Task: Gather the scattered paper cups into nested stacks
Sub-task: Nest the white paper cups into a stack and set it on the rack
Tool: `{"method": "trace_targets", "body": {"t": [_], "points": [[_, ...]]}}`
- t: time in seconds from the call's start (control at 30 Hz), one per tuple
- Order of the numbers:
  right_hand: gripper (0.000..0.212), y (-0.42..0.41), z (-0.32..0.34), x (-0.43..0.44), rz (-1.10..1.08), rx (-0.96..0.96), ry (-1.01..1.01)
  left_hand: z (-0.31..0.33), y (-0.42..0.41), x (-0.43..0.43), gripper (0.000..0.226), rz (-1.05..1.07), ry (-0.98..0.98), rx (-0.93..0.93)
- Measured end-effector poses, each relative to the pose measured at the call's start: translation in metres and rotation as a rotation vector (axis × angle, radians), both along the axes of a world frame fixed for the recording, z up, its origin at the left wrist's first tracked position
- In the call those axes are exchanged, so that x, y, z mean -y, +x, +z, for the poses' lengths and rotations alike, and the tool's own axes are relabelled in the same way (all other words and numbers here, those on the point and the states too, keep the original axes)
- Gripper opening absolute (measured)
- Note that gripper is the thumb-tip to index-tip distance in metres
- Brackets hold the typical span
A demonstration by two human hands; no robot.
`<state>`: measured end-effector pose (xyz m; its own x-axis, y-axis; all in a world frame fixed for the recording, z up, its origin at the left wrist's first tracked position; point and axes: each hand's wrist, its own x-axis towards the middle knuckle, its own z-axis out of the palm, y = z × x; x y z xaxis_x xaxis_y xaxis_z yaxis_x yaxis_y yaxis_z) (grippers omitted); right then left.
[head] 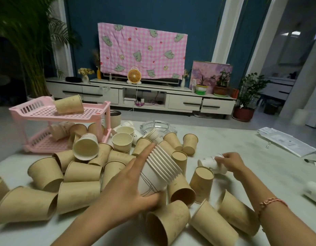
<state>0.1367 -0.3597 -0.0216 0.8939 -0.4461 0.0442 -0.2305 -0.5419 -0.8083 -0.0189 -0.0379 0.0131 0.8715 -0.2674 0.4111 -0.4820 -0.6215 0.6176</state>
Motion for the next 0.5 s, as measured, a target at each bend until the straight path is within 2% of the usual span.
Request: {"method": "trace_targets", "body": {"t": [0.07, 0.13, 0.23, 0.33, 0.5], "points": [[0.027, -0.009, 0.019, -0.010, -0.091, 0.174, 0.004, -0.001, 0.002, -0.007, 0.099, 0.015, -0.013, -0.011], [0.023, -0.027, 0.051, -0.037, -0.065, 0.366, 0.059, -0.003, 0.005, -0.015, 0.100, 0.032, -0.023, -0.013], [0.017, -0.072, 0.092, -0.096, 0.258, 0.533, 0.169, -0.008, 0.007, -0.026, 0.099, 0.056, -0.035, -0.015], [0.014, -0.118, 0.102, -0.154, 0.577, 0.566, 0.156, -0.014, 0.007, -0.040, 0.100, 0.079, -0.075, -0.056], [0.020, -0.144, 0.083, -0.218, 0.812, 0.436, 0.064, -0.017, -0.003, -0.063, 0.105, 0.086, -0.142, -0.092]]}}
